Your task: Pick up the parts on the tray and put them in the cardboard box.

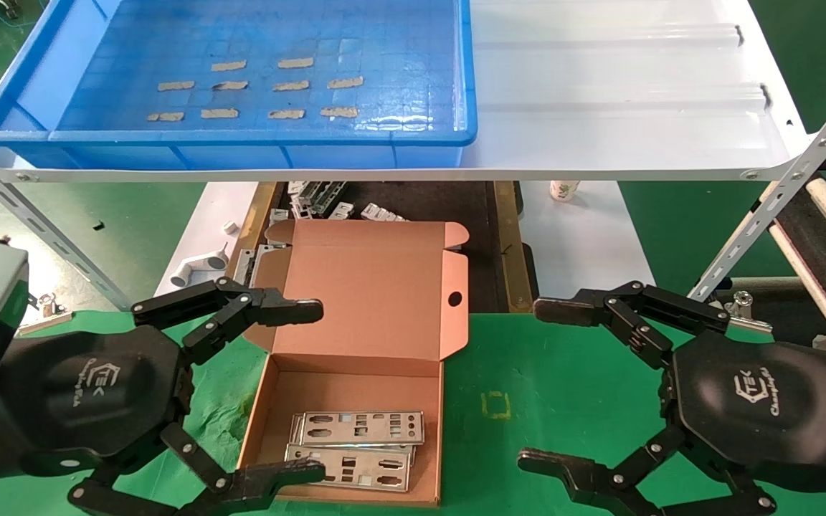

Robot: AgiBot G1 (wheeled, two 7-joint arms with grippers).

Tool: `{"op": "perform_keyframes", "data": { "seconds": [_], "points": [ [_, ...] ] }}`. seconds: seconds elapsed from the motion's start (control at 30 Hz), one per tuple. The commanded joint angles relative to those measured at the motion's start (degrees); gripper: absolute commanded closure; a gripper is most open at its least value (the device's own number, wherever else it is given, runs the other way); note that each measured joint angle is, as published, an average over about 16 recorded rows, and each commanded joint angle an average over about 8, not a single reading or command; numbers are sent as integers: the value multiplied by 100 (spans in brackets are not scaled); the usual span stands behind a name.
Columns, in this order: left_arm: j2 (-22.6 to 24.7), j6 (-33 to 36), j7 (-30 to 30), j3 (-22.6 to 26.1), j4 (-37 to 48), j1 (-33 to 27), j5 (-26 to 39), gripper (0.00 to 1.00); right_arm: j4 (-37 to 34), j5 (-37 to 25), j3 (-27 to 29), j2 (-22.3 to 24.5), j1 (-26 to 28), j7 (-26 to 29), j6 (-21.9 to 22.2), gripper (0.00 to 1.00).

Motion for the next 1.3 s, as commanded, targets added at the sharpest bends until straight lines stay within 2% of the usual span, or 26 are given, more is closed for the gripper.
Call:
{"op": "perform_keyframes", "data": {
  "seconds": [0.03, 1.3],
  "points": [
    [1, -1, 1, 1, 1, -1, 1, 0, 0, 0, 0, 0, 0, 0, 0, 0],
    [4, -5, 5, 10, 5, -6, 6, 0, 0, 0, 0, 0, 0, 0, 0, 0]
  ]
}}
